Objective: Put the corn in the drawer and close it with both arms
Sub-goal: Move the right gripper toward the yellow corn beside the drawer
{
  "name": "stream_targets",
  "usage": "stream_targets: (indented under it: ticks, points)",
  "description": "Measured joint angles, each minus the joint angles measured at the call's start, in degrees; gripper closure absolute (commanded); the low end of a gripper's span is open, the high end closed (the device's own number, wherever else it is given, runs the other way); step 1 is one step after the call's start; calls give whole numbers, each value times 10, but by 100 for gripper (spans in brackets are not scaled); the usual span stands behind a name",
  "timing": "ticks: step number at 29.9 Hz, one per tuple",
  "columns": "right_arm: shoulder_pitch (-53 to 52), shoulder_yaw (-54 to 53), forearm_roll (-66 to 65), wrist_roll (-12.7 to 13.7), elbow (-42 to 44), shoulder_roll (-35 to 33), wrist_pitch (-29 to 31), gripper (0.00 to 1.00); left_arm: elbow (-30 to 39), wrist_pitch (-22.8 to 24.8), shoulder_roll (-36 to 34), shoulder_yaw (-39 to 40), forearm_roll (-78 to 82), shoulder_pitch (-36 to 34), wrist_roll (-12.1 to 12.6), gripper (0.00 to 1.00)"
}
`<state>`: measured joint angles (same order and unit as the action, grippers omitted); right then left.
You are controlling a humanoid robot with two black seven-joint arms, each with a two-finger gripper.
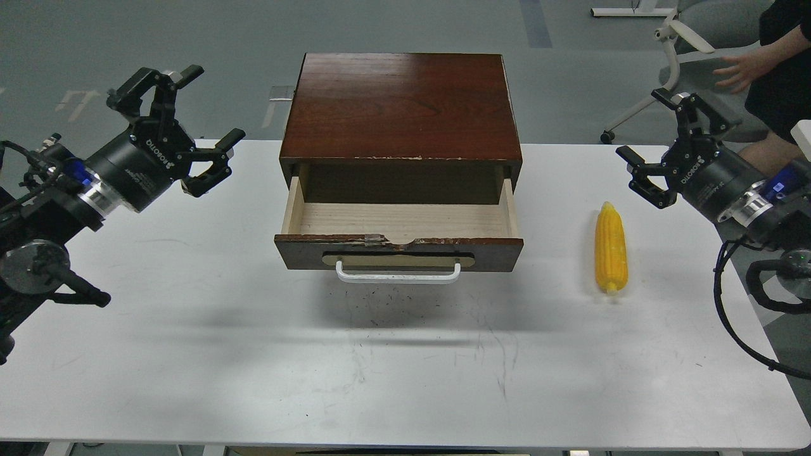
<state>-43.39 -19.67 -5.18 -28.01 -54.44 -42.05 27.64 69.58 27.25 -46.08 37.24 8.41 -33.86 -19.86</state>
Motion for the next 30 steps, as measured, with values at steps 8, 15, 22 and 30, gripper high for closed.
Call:
stream_targets:
  ticks: [8,15,22,30]
  points:
    - [10,10,-1,0,0,-3,3,0,0,2,-2,-1,2,0,-1,0]
    - [-22,55,-88,0,-3,-30,3,0,-8,7,-4,-10,18,-8,-3,0]
    - [-64,87,-299,0,-8,-69,-26,1,-8,6,-2,0,55,-13,-36,0]
    - [-104,189,-481,0,7,-59,-100,1,-3,7,4,1,57,-14,-53,0]
